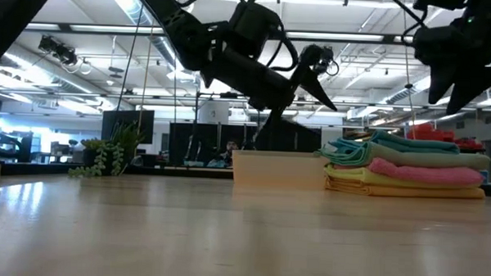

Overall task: Fold microfiber towels
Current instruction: Put the stacked folded microfiber cloths into the orange bin

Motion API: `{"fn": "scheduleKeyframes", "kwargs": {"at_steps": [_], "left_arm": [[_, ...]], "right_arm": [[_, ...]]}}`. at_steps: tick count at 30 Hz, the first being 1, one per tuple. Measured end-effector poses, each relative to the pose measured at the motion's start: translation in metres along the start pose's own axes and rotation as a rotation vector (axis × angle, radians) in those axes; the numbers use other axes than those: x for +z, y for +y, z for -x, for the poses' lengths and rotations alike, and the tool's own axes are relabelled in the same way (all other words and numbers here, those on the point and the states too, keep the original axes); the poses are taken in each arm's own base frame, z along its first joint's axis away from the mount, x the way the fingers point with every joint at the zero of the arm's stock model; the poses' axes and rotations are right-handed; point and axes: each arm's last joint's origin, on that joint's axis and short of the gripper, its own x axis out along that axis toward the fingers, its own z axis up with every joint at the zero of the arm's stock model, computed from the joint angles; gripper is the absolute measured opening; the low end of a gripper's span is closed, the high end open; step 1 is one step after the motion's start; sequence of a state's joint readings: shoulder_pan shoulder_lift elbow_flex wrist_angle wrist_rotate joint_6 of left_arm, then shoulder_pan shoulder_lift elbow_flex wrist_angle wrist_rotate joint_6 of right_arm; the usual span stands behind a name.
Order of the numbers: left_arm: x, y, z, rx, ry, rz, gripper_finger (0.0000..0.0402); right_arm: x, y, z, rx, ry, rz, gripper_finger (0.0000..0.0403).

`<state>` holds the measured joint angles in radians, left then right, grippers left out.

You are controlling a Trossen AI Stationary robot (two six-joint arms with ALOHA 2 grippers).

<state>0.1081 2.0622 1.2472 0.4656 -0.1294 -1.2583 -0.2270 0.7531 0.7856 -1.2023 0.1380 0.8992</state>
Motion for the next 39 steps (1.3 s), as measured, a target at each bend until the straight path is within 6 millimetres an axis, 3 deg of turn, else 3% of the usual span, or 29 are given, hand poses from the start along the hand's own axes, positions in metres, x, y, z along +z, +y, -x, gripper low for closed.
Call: {"fn": "scheduleKeyframes", "kwargs": {"at_steps": [5,9,15,21,25,32,39], "left_arm": [[-0.008,0.009,-0.006,0.023,-0.008,0.007,0.0333],[-0.013,0.016,-0.019,0.022,-0.006,0.007,0.0356],[-0.014,0.009,-0.045,-0.001,-0.016,-0.013,0.0355],[-0.017,0.007,-0.059,0.056,0.016,-0.036,0.0353],[-0.019,0.009,-0.059,0.101,0.029,-0.045,0.0353],[-0.022,0.022,-0.057,0.230,0.051,-0.029,0.0353],[-0.026,0.032,-0.063,0.242,0.037,0.015,0.0352]], "right_arm": [[0.019,-0.002,-0.010,-0.017,0.012,-0.049,0.0295],[0.033,-0.015,-0.019,-0.095,0.018,-0.109,0.0304],[0.047,-0.026,-0.029,-0.006,0.023,-0.182,0.0308],[0.037,-0.036,-0.059,0.009,0.114,-0.214,0.0308],[0.030,-0.038,-0.075,0.006,0.103,-0.214,0.0308],[0.029,-0.040,-0.086,-0.023,0.054,-0.198,0.0308],[0.023,-0.043,-0.104,-0.067,0.095,-0.180,0.0308]]}}
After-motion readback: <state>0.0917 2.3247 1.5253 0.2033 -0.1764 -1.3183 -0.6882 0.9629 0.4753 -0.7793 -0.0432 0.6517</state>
